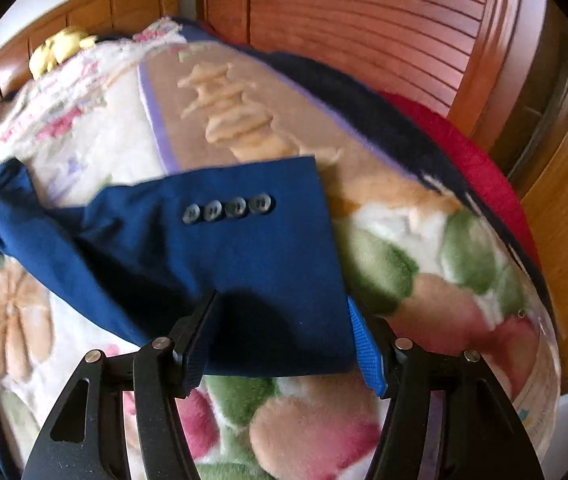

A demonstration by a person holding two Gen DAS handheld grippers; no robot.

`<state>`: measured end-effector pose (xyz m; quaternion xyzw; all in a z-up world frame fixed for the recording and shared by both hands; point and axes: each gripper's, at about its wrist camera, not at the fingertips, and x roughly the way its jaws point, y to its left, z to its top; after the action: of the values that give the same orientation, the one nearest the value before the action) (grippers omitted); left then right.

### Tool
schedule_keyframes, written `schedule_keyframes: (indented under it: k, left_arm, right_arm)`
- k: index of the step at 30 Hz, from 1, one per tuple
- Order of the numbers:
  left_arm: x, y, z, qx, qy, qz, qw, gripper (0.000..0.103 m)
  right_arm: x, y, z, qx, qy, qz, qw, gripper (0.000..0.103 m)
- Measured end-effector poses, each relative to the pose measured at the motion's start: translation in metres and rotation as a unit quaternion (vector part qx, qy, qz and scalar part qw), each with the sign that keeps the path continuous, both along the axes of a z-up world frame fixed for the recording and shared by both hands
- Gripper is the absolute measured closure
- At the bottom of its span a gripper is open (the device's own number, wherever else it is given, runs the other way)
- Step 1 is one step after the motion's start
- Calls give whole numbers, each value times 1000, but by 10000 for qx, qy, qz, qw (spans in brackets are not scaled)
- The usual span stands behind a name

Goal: Fold large clothes
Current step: 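Grasp the other sleeve's buttoned cuff with the right tool and lift it, then lay the held sleeve across the jacket front with the right tool, release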

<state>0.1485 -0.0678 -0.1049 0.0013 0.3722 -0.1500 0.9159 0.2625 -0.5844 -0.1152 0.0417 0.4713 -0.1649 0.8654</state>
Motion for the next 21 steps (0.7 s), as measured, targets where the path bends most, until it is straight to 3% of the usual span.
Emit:
schedule_keyframes:
  k: [3,4,5,6,8,14,21]
  left_arm:
    - [0,1,1,-6,-5,5,10000,65]
    - [0,1,1,-16,-12,5,10000,65]
    - [0,2,2,-23,-20,9,10000,65]
    - [0,2,3,-35,-29,10,10000,65]
    - [-1,3,5,-61,-57,9,10000,65]
    - [-7,8,14,-173,-171,-42,9997,65]
    - [-14,20,24,-192,-339,-28,9992,64]
  right_arm:
    - [8,2,-5,51,270,129,9995,39]
    - [10,3,-4,15,342,179,9993,46]
    - [13,6,-1,55,381,289,9988,66]
    - [15,12,2,162,387,488,9979,78]
    - [18,26,10,190,362,794,9960,87]
    - [17,100,62,25,-456,1533,9871,89]
    - [9,217,161,-298,-1456,2535,9559,89]
